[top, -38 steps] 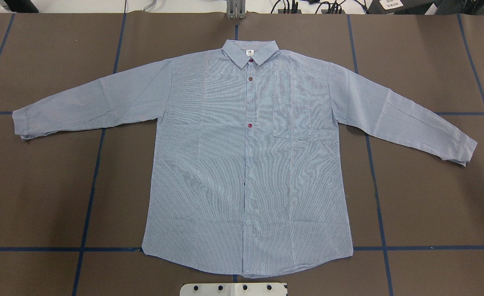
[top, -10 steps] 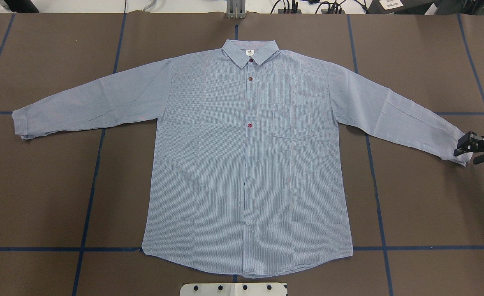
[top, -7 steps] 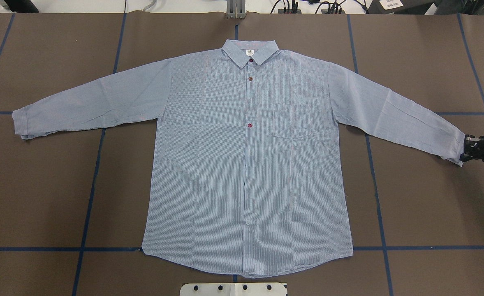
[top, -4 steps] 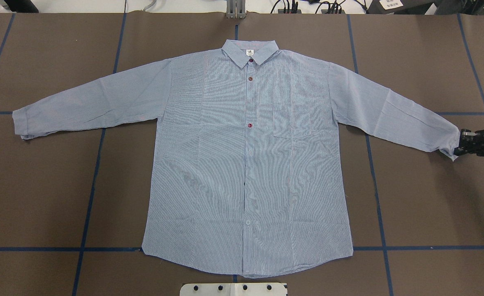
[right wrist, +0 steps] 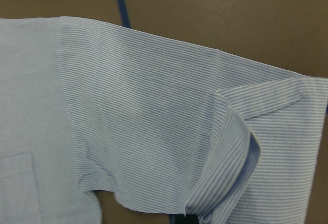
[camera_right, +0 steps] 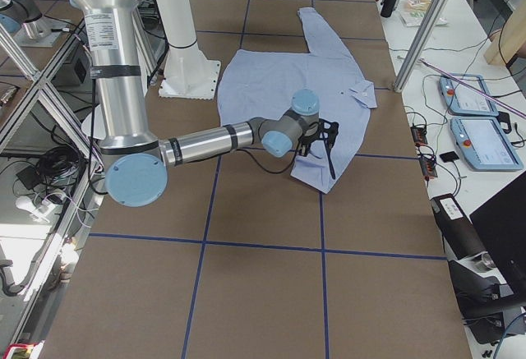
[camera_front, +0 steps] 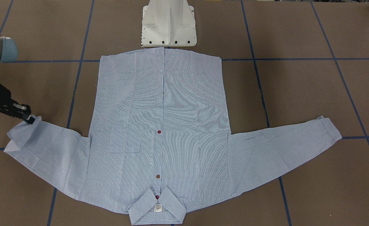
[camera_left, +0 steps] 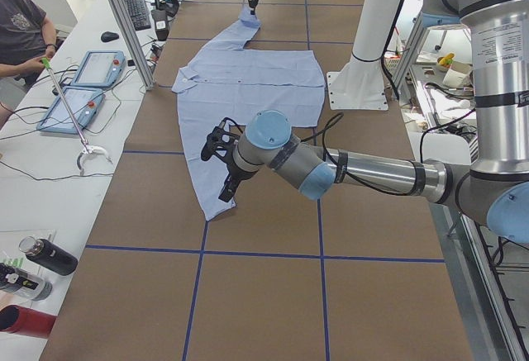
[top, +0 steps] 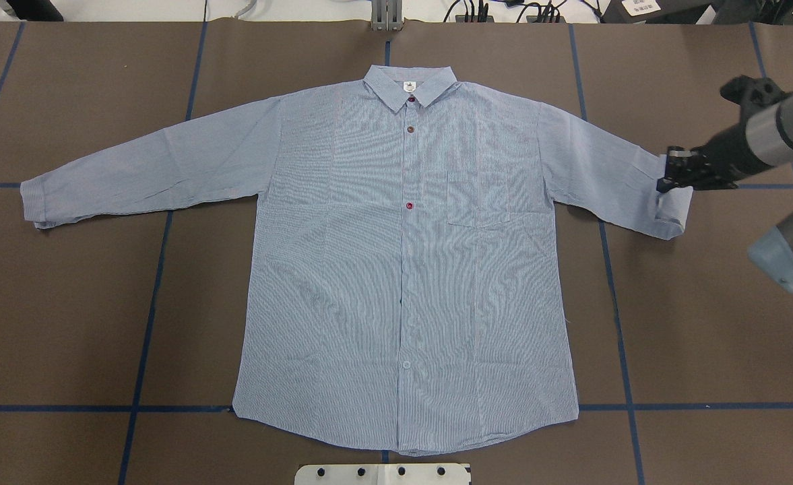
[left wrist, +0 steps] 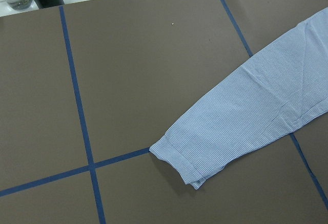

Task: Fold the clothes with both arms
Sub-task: 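Carry the grasped sleeve with the right gripper across the shirt toward the collar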

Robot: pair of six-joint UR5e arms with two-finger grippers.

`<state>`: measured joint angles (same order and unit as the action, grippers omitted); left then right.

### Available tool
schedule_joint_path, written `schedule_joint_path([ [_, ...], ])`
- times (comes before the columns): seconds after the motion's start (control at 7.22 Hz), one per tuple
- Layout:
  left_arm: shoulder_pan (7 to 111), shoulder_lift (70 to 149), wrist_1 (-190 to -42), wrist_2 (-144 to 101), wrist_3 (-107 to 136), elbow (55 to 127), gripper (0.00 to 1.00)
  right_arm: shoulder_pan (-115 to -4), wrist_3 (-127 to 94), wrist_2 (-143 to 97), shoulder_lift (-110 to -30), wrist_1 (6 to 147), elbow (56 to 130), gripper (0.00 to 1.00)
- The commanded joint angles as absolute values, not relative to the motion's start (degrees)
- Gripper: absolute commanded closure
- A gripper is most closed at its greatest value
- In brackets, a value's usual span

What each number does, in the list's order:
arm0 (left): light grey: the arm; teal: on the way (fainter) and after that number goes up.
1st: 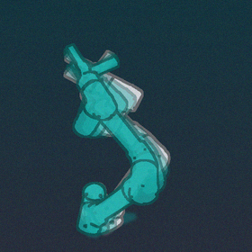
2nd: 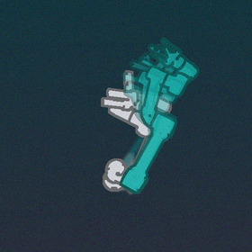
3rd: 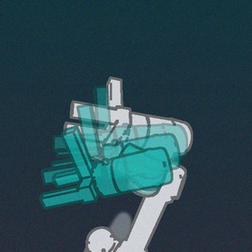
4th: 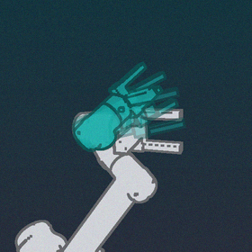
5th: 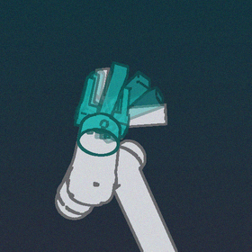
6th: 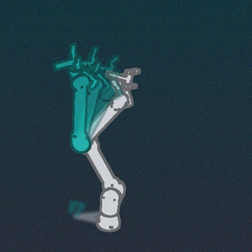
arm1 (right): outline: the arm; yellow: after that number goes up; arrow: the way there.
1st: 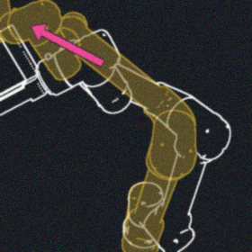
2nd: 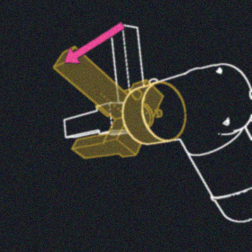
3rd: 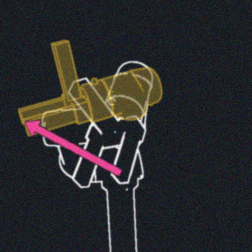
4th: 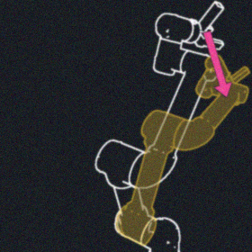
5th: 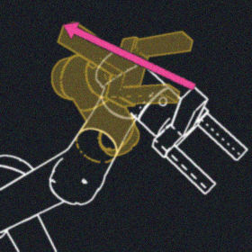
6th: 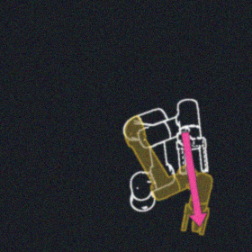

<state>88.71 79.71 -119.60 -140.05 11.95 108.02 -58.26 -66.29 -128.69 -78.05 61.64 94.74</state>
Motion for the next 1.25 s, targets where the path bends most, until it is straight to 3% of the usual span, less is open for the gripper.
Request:
schedule_joint_path([
  [0.0, 88.68, 79.72, -119.62, -140.36, 11.95, 108.02, 0.0, -52.16, -67.58, -122.13, -59.58, 77.73, 90.82, 1.0],
  [0.55, 88.51, 79.72, -119.62, -140.01, 12.04, 107.93, 0.0, -45.02, -79.95, -115.08, -39.25, 68.76, 71.33, 1.0],
  [1.11, 88.59, 79.8, -119.62, -139.92, 12.04, 107.93, 0.0, -39.91, -80.59, -110.14, -32.18, 64.6, 64.44, 1.0],
])
